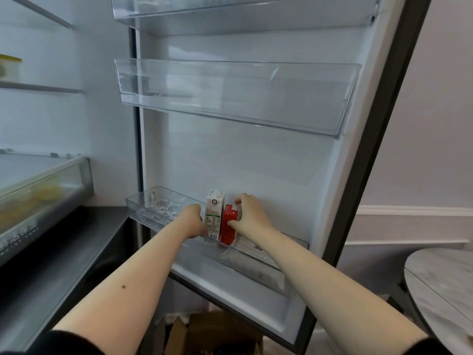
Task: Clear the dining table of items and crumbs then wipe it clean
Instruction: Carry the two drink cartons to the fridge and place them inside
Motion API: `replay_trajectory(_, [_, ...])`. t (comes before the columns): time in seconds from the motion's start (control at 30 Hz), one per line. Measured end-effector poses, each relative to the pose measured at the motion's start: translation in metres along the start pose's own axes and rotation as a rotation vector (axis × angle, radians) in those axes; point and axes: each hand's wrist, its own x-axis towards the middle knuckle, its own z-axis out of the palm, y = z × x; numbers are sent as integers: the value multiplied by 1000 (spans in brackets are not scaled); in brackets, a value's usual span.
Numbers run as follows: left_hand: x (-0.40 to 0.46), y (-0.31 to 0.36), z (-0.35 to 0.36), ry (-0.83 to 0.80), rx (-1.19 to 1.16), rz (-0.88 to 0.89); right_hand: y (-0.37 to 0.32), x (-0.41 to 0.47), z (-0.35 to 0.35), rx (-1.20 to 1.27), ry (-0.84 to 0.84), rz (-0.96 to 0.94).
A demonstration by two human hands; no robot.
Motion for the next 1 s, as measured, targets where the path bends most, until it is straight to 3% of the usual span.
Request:
replay_trajectory(0.2, [-16,8,6,138,-38,-4,4,-19,-17,-93,104,-77])
replay_trajectory(0.4, [-41,25,19,521,-139,32,15,-47,-43,-157,358,-267])
replay_trajectory(0.57, [-63,61,34,670,-169,175,28,-72,-69,-186,684,-340])
replay_trajectory(0.7, [-77,90,55,521,-195,345,48,-89,-87,-220,819,-261])
replay_trajectory(0.83, [-95,108,81,239,-26,459,66,-100,-91,-301,756,-246])
replay_trajectory(1.0, [-110,106,95,93,124,430,71,-111,-93,-293,709,-232])
